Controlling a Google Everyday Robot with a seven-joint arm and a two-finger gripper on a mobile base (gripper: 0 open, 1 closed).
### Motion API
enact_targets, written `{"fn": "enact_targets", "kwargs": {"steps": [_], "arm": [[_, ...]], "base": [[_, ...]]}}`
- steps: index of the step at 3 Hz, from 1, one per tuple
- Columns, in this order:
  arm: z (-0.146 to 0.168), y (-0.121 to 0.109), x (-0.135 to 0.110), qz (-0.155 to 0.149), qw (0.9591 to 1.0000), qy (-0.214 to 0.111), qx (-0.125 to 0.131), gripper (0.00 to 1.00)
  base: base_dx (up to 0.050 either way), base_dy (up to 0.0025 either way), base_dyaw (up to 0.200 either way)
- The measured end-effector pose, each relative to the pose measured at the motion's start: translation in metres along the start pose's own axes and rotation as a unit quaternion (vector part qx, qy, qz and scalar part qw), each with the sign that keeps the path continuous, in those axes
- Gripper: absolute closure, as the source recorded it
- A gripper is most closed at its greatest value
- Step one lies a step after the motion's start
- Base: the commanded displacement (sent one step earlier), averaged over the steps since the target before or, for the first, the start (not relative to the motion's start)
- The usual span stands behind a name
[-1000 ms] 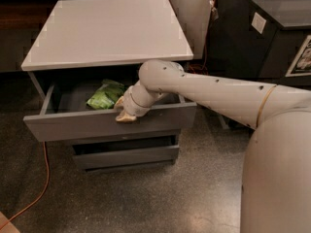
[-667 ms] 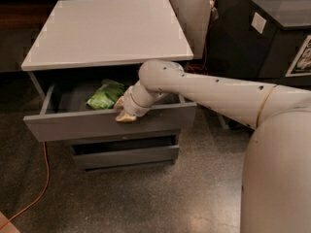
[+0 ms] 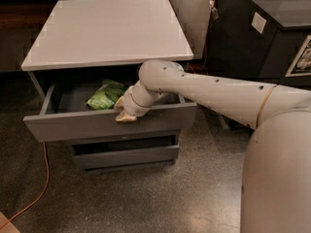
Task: Pick green rice chip bag from top drawer and place on counter
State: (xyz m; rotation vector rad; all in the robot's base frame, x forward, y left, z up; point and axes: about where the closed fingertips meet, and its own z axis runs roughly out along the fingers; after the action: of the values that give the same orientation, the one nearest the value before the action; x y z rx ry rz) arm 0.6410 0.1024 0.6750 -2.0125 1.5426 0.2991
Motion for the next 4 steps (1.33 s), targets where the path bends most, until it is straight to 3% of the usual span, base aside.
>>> {"fn": "enact_targets", "kwargs": {"steps": [1, 2, 3, 4], "arm": [[-0.003, 0.000, 0.000, 0.001, 1.0000, -0.001, 0.002, 0.06], [-0.045, -0.005, -0.001, 0.020, 0.9992, -0.011, 0.032, 0.00], [-0.074, -0.016, 0.003, 0.029, 0.9982, -0.017, 0.050, 0.01], [-0.082, -0.030, 0.010, 0.035, 0.9977, -0.025, 0.052, 0.31]], "base": [[0.000, 0.00000, 0.000], [0.000, 0.00000, 0.000], [0.000, 0.00000, 0.000], [0.000, 0.00000, 0.000]]}}
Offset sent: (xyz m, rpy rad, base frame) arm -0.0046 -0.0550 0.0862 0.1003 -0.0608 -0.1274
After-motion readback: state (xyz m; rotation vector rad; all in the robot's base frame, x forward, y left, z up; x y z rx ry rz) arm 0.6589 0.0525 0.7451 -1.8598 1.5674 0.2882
